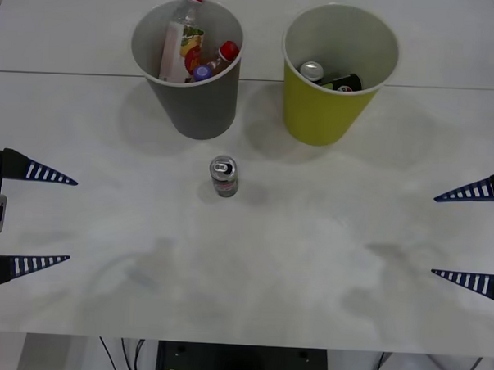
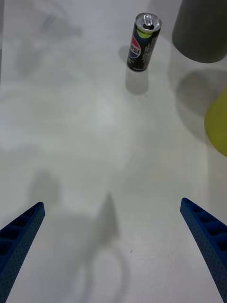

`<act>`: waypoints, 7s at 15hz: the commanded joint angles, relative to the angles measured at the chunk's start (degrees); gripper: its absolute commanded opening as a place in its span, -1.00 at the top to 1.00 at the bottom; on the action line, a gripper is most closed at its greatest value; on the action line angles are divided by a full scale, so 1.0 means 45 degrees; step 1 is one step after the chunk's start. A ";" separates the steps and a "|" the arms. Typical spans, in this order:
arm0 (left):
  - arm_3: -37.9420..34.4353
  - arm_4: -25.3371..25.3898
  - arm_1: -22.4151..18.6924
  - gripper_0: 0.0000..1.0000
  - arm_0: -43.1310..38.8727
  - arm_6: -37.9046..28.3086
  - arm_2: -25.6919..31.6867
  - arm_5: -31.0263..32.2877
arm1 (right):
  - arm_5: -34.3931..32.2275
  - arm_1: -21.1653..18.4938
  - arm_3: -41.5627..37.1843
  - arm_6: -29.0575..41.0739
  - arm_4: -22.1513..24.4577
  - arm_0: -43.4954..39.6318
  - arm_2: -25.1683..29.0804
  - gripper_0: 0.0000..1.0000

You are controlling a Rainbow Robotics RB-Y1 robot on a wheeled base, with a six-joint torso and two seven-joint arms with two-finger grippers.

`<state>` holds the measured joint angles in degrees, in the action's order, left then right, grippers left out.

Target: Put the can into the green bin and the plastic bottle into the gray bin

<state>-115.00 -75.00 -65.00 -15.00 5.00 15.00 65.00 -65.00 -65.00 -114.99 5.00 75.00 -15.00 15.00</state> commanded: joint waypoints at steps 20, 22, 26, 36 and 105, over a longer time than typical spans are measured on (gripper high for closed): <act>0.2470 0.2819 0.1202 -1.00 0.1947 -0.1678 -0.3841 -0.3370 | 0.0000 0.0000 -0.0002 0.0000 0.0000 0.0000 0.0000 -1.00; 0.3114 0.2800 0.2218 -1.00 0.2200 -0.1502 -0.3900 -0.3390 | 0.0000 0.0000 -0.0002 0.0000 0.0000 0.0000 0.0000 -1.00; 0.4325 0.2917 0.3995 -1.00 0.2415 -0.0369 -0.3880 -0.3722 | 0.0000 0.0000 -0.0002 0.0000 0.0000 0.0000 0.0000 -1.00; 0.7040 0.4479 0.4933 -1.00 0.3997 0.2971 -0.5619 -0.3722 | 0.0000 0.0000 -0.0002 0.0000 0.0000 0.0000 0.0000 -1.00; 0.1591 -0.8724 0.7394 1.00 0.7435 -1.1131 -0.5990 -0.0890 | 0.0000 0.0000 -0.0002 0.0000 0.0000 0.0000 0.0000 -1.00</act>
<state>-104.76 -111.66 -31.43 18.39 -41.74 -12.08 59.01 -65.00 -65.00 -114.99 5.00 75.00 -15.00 15.00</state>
